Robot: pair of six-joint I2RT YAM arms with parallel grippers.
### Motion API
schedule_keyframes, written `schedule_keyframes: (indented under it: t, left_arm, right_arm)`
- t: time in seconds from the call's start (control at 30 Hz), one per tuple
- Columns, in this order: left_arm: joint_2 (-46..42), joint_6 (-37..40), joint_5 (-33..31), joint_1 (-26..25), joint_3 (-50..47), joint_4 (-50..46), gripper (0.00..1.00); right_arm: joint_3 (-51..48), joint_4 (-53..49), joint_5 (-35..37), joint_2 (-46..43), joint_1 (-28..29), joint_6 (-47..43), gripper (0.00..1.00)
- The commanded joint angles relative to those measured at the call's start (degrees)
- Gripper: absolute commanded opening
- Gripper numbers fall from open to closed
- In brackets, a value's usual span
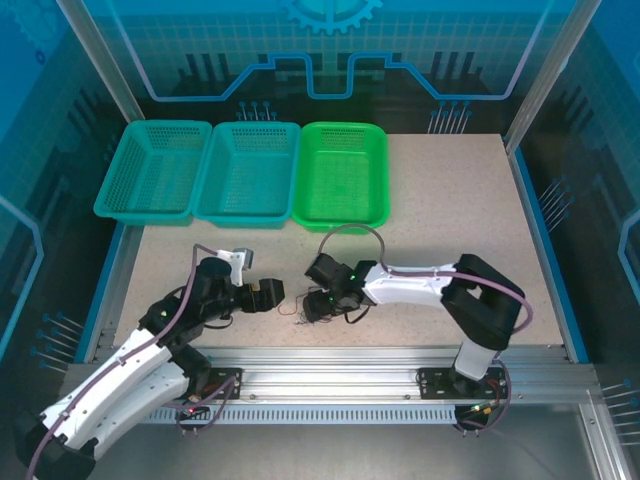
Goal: Untangle the cables
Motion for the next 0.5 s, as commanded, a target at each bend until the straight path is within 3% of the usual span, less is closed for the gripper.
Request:
schedule_keyframes:
  t: [0.0, 0.13, 0.23, 0.37, 0.47]
  left_arm:
    - [-1.7, 3.1, -0.2, -0.5, -1.1, 3.0, 0.95]
    - [-1.6, 7.2, 2.8, -0.5, 1.7, 3.3, 0.99]
    - [-1.3, 12.8, 7.4, -0.5, 5.1, 4.2, 0.99]
    - [2.0, 23.1, 16.9, -1.2, 10.6, 4.9, 0.98]
    - [5.7, 31.2, 18.2, -3.5, 14.7, 1.9, 0.98]
  right_arm:
    - [1.8, 0.4, 5.7, 1.5, 0.7, 2.0, 0.43]
    - [-2.8, 1.7, 8.1, -6.0, 0.4, -4.9, 0.20]
    - [-5.7, 1.8, 4.5, -14.6, -1.9, -12.9, 0.10]
    - [-4.8, -3.6, -4.1, -23.4, -7.4, -22.0, 0.06]
    - [-2.7, -8.1, -8.3, -28.1, -10.4, -26.4, 0.05]
